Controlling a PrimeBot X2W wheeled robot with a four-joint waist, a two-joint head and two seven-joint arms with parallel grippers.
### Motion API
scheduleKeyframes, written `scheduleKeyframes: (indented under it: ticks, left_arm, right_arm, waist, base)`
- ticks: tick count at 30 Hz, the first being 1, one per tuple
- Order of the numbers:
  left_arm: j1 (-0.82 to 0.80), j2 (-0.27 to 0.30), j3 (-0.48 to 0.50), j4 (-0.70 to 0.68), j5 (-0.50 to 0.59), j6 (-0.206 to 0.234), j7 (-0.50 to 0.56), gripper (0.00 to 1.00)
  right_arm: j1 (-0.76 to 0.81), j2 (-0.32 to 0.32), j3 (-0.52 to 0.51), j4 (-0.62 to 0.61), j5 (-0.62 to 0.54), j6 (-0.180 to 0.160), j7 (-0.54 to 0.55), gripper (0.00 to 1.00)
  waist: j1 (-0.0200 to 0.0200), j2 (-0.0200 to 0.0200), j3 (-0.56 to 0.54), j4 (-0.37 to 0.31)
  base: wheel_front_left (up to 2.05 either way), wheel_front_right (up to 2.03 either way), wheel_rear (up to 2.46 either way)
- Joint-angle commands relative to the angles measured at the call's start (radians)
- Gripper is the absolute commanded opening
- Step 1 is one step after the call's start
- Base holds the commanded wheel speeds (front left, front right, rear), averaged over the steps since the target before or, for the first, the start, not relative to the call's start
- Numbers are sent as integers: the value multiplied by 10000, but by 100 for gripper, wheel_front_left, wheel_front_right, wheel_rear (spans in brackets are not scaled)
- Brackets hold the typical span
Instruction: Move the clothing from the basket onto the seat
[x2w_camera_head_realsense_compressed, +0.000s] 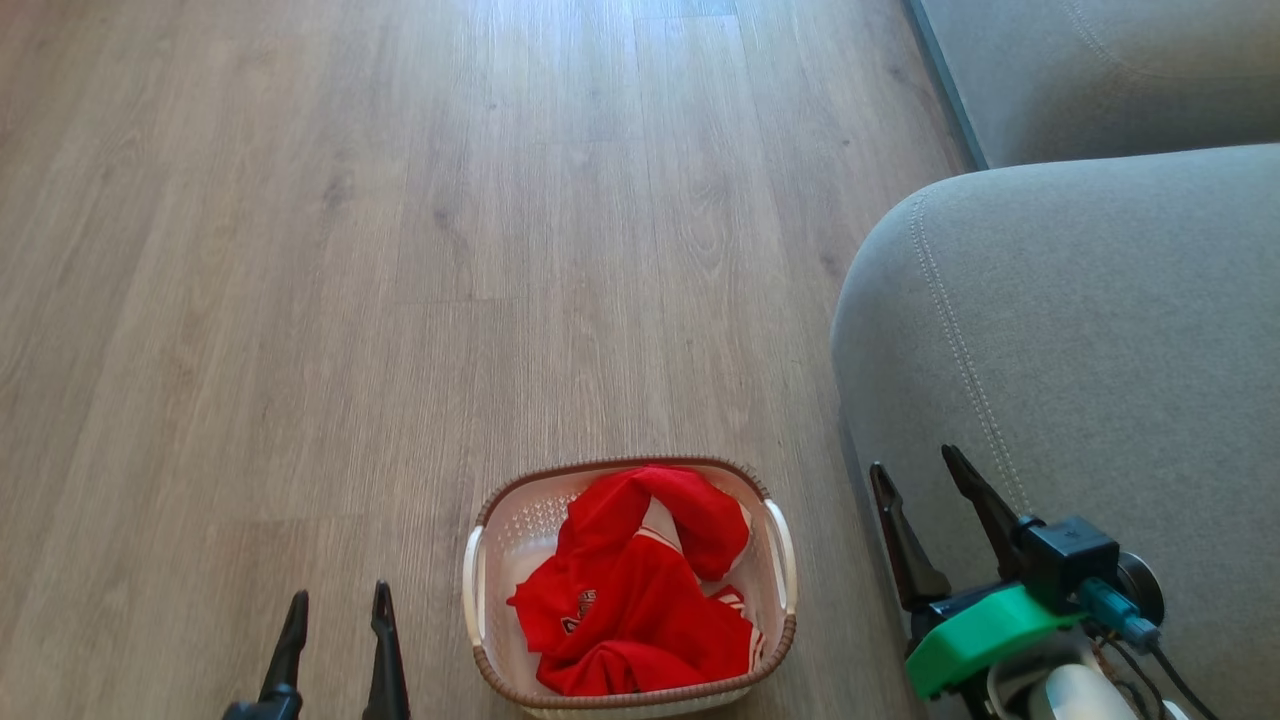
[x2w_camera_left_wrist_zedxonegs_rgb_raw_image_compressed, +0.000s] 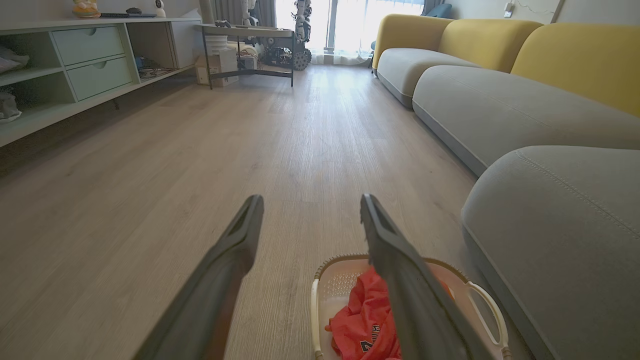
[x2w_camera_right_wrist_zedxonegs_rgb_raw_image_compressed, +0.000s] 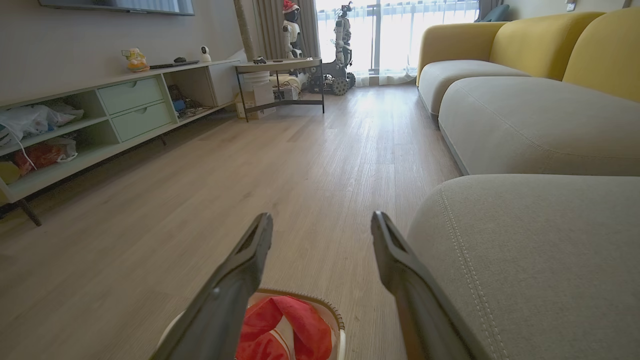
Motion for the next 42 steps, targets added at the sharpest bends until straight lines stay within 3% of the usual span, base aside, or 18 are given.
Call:
scheduleKeyframes:
  ticks: [1, 22, 33, 42]
  left_arm:
    - [-235, 95, 252, -258, -19, 75, -124, 100]
    - [-263, 95, 175, -251, -143, 67, -124, 100]
    - [-1490, 95, -330, 145, 321, -289, -124, 100]
    - [-3491, 96, -820, 1738, 629, -771, -124, 100]
  right_arm:
    - [-193, 64, 171, -284, -52, -2, -95, 100]
    - [-244, 64, 69, -393, 31, -2, -95, 100]
    - [-1050, 64, -376, -1073, -84, -2, -95, 100]
    - [-2142, 64, -760, -1828, -264, -2, -95, 100]
  waist:
    - [0, 0, 0, 2]
    - [0, 0, 340, -32]
    - [0, 0, 2259, -290]
    - [0, 0, 4052, -831]
  base:
    - [0, 0, 0]
    - [0, 0, 0]
    - [0, 0, 0]
    - [0, 0, 0]
